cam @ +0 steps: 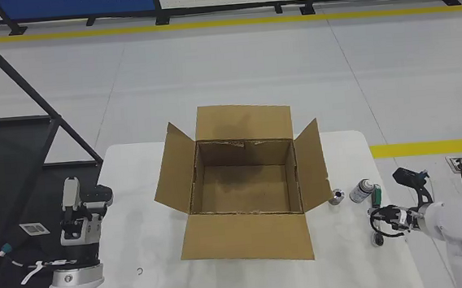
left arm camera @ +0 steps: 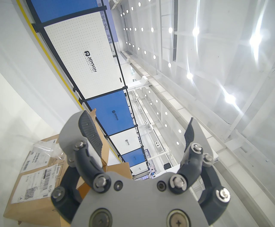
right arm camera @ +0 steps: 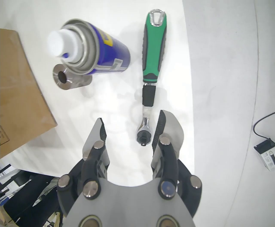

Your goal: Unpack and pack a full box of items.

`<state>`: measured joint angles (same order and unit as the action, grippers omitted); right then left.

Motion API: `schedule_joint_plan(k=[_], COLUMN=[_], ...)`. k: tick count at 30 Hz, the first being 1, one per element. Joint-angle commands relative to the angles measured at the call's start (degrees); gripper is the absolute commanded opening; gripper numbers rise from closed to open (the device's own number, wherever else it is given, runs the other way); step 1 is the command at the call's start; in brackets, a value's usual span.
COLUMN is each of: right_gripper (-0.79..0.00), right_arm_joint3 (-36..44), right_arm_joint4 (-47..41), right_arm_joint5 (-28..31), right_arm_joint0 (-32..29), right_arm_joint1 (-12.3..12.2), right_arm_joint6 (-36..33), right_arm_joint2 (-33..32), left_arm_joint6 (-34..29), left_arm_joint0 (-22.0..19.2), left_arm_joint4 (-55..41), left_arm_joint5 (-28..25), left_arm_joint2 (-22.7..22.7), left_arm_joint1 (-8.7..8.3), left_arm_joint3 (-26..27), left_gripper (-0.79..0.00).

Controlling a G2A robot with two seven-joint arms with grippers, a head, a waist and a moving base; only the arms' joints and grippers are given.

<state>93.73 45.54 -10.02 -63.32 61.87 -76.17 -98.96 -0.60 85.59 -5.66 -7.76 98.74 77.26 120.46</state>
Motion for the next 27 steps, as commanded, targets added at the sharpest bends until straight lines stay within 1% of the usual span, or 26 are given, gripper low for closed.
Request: schedule_joint_plan(k=[1, 2, 3, 8, 12, 27], right_gripper=[-0.068, -0.018, 0.000, 0.000, 0.000, 0.000], right_arm_joint3=[2.96, 4.37, 5.77, 12.91, 18.08, 18.05], right_arm_joint4=[-2.79, -3.94, -5.04, -10.58, -12.27, -12.34], right_arm_joint5=[2.04, 2.55, 2.93, 4.40, 2.66, 2.71], right_arm_joint0=[-2.05, -2.99, -3.91, -8.51, -11.09, -11.18], right_arm_joint1=[-0.17, -0.23, -0.28, -0.48, -0.71, -0.69], right_arm_joint6=[0.03, 0.21, 0.40, 1.85, 0.51, 0.91], right_arm_joint2=[-1.54, -2.23, -2.87, -6.04, -7.34, -7.20], left_arm_joint6=[0.00, 0.00, 0.00, 0.00, 0.00, 0.00], left_arm_joint0=[0.00, 0.00, 0.00, 0.00, 0.00, 0.00], left_arm_joint4=[0.00, 0.00, 0.00, 0.00, 0.00, 0.00], left_arm_joint5=[0.00, 0.00, 0.00, 0.00, 0.00, 0.00], left_arm_joint2=[0.00, 0.00, 0.00, 0.00, 0.00, 0.00], left_arm_joint1=[0.00, 0.00, 0.00, 0.00, 0.00, 0.00], left_arm_joint3=[0.00, 0.00, 0.00, 0.00, 0.00, 0.00], left_gripper=[0.000, 0.000, 0.000, 0.000, 0.000, 0.000])
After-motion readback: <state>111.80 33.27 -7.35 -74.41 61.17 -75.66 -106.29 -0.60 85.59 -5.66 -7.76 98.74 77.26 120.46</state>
